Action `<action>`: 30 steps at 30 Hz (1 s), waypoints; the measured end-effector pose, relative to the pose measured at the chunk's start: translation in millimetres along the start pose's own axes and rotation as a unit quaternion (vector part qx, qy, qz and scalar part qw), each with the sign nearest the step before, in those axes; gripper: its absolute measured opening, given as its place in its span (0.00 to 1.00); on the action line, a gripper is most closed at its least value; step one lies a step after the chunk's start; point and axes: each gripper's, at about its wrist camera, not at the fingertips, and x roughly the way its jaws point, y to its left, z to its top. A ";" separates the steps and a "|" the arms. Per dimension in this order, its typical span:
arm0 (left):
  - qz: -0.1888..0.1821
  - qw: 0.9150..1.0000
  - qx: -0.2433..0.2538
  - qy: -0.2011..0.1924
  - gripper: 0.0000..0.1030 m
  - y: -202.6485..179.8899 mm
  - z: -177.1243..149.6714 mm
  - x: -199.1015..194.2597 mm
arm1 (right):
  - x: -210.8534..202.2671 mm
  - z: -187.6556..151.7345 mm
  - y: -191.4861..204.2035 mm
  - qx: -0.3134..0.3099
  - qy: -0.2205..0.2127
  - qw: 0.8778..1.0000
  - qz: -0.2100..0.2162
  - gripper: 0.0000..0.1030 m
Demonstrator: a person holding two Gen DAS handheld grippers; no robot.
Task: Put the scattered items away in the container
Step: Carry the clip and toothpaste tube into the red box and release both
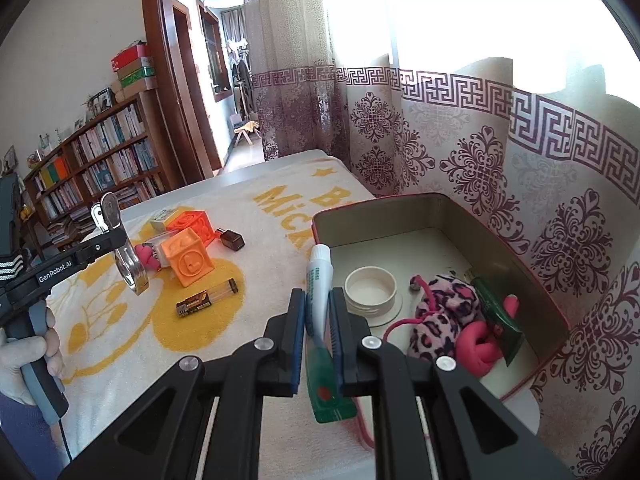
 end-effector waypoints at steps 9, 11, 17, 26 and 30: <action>-0.056 0.997 0.053 0.007 0.38 -85.6 16.7 12.0 | -13.0 1.0 -63.0 0.049 -0.009 0.998 -0.032 0.13; -0.070 0.995 0.065 0.009 0.38 -106.7 20.3 16.6 | -13.0 0.3 -69.9 0.052 -0.008 0.998 -0.031 0.13; -0.115 0.989 0.087 0.025 0.38 -162.1 25.9 33.9 | -10.0 -0.8 -81.6 0.058 -0.008 0.998 -0.016 0.13; -0.138 0.982 0.118 0.045 0.38 -219.3 24.9 59.1 | -7.0 1.8 -94.4 0.069 -0.011 0.998 -0.007 0.13; -0.151 0.982 0.104 0.051 0.69 -220.4 26.4 66.1 | -5.2 4.0 -96.9 0.072 -0.008 0.997 0.007 0.14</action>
